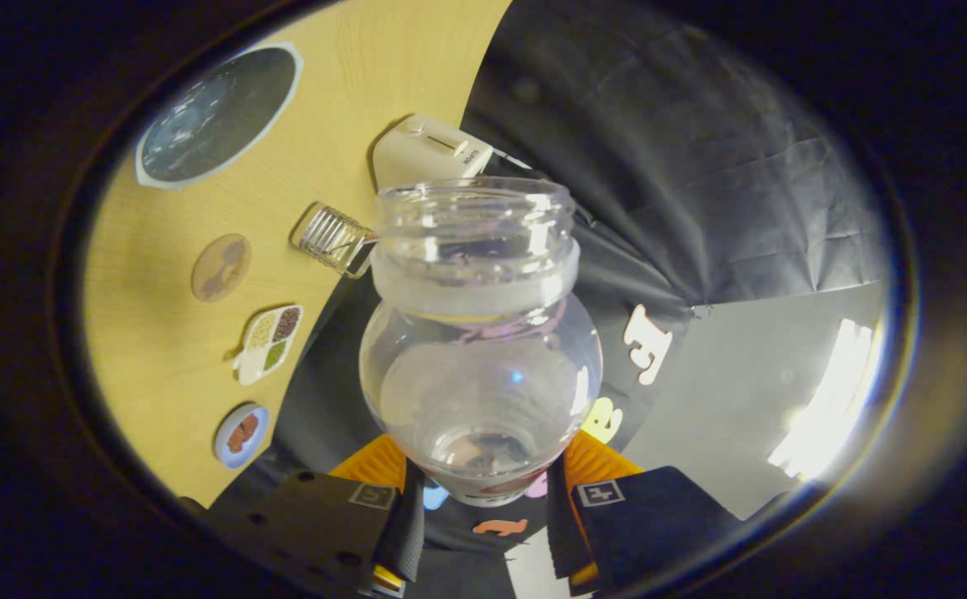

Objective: Take the bottle from table, then pour the juice into the cup, finally place the bottle on the coaster

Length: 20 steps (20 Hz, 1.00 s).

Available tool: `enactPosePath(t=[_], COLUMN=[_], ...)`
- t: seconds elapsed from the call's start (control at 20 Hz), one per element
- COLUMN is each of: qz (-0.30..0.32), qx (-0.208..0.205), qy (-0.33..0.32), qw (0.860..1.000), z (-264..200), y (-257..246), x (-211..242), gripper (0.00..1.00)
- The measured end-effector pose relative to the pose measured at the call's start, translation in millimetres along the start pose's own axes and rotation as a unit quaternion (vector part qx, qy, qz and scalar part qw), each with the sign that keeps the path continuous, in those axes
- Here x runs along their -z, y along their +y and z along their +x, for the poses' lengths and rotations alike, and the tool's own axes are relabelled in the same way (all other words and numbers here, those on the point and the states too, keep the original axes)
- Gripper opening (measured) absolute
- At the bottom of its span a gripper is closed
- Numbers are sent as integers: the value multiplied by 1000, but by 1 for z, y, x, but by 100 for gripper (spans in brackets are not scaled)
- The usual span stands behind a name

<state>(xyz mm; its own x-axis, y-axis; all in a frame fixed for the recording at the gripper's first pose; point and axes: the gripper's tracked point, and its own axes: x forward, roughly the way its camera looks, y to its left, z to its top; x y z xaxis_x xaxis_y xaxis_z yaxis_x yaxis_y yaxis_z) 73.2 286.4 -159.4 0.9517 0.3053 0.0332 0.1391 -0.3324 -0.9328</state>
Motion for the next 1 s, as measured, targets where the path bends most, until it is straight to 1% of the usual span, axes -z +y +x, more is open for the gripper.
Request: enactPosePath(t=[0.1,0.2,0.4,0.5,0.6,0.7,0.8,1.0], qz=[37,81,172,213,270,339,399,497], qx=[-40,-88,-168,-213,-251,-292,-322,-357], qy=[22,54,91,106,125,137,150,163], qw=[998,991,966,948,921,884,846,774], z=[-4,-7,-17,-29,-39,-48,-55,-58], y=[19,41,73,91,102,113,120,124], x=[8,19,26,24,21,10,4,-8], gripper=[64,64,64,64,64,64,64,64])
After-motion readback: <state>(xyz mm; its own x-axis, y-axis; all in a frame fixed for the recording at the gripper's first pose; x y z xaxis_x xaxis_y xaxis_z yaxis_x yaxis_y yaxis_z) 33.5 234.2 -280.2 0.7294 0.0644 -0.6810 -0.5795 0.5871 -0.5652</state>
